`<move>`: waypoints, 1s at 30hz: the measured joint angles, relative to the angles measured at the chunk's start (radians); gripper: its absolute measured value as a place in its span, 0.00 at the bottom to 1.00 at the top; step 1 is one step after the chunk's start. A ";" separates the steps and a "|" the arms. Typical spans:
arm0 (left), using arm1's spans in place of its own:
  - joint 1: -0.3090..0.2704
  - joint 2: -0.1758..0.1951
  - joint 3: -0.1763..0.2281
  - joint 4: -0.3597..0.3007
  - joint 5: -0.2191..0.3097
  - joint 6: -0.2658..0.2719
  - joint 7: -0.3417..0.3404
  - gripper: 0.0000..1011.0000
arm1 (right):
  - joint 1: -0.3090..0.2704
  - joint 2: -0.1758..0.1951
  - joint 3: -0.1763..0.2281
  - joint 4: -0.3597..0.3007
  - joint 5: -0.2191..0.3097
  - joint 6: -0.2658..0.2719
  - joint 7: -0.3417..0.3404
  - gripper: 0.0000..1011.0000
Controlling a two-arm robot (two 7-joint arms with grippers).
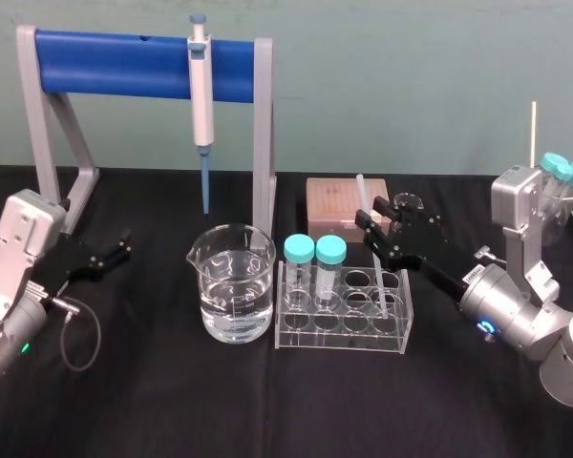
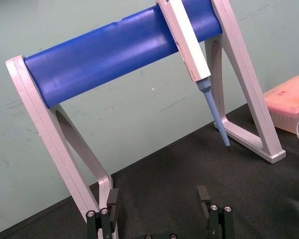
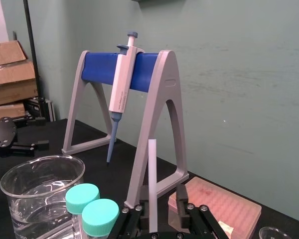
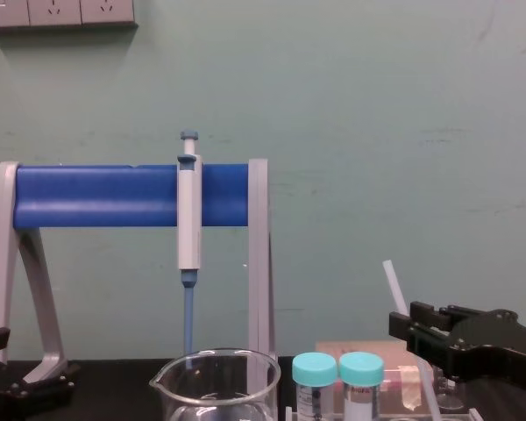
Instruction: Pick up the stirring rod with one hand, then place it down.
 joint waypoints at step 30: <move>0.000 0.000 0.000 0.000 0.000 0.000 0.000 0.99 | -0.002 0.002 0.002 -0.005 0.006 -0.001 0.008 0.99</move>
